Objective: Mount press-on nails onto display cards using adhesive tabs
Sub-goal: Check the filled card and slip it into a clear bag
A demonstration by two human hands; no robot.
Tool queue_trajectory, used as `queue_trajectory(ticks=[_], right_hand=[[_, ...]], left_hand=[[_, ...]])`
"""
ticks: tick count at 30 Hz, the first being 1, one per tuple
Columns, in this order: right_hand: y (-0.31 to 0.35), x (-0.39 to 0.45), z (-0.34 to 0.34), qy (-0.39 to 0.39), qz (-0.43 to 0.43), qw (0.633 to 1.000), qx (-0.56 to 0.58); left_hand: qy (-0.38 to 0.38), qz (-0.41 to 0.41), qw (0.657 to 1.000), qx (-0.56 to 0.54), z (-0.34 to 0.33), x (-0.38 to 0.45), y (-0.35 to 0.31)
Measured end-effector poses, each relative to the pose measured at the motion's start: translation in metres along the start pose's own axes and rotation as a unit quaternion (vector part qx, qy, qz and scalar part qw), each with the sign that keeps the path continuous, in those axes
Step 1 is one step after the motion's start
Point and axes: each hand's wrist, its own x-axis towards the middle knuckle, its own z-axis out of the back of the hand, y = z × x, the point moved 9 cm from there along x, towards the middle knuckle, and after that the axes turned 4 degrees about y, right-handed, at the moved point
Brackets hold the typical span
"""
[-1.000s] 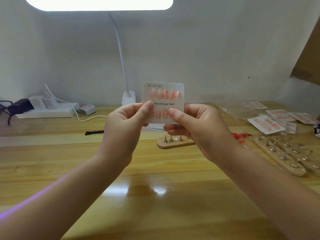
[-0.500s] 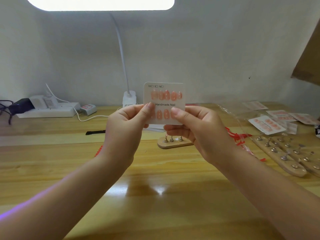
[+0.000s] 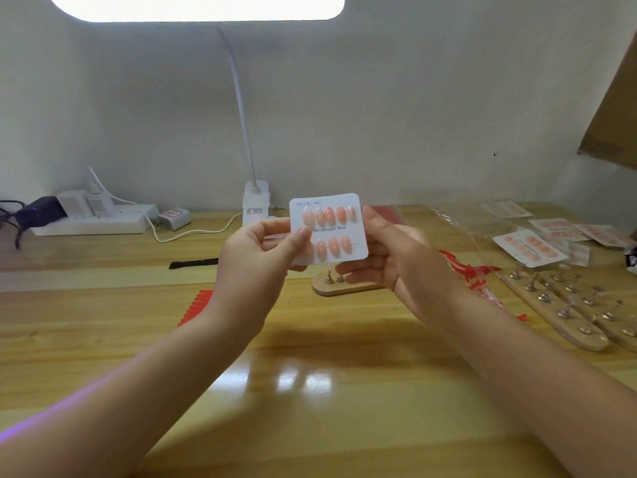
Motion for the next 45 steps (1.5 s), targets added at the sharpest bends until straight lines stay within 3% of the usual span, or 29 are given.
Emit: queue_trajectory(ticks=[6, 12, 17, 19, 24, 32, 37, 39, 41, 43, 45], right_hand=[[-0.012, 0.001, 0.047, -0.167, -0.006, 0.981, -0.097], [-0.021, 0.000, 0.059, -0.204, 0.021, 0.954, -0.218], [-0.024, -0.002, 0.065, -0.224, 0.034, 0.939, -0.257], [-0.025, -0.002, 0.069, -0.230, 0.034, 0.938, -0.256], [-0.029, -0.001, 0.060, -0.198, 0.038, 0.931, -0.305], [-0.030, -0.002, 0.045, -0.157, 0.066, 0.885, -0.434], [-0.032, -0.002, 0.035, -0.132, 0.067, 0.864, -0.480], [-0.033, -0.001, 0.032, -0.122, 0.068, 0.860, -0.490], [-0.034, -0.001, 0.029, -0.112, 0.071, 0.855, -0.502], [-0.035, -0.001, 0.026, -0.102, 0.071, 0.851, -0.509], [-0.035, -0.001, 0.025, -0.092, 0.073, 0.849, -0.515]], left_hand=[[0.028, 0.023, 0.998, 0.043, -0.005, 0.003, 0.009], [0.048, -0.005, 0.992, 0.118, -0.011, 0.000, 0.011], [0.092, -0.007, 0.985, 0.146, -0.019, -0.003, 0.008], [0.113, -0.006, 0.972, 0.207, -0.024, -0.004, 0.009], [0.161, -0.007, 0.885, 0.437, -0.035, -0.011, 0.021], [0.177, 0.013, 0.685, 0.706, -0.032, -0.012, 0.040], [0.140, 0.017, 0.636, 0.758, -0.024, -0.006, 0.040], [0.111, -0.047, 0.660, 0.741, -0.028, -0.002, 0.032], [0.115, -0.099, 0.742, 0.653, -0.030, 0.000, 0.030], [0.141, -0.074, 0.826, 0.541, -0.026, 0.004, 0.041], [0.181, -0.013, 0.866, 0.466, -0.024, 0.008, 0.059]])
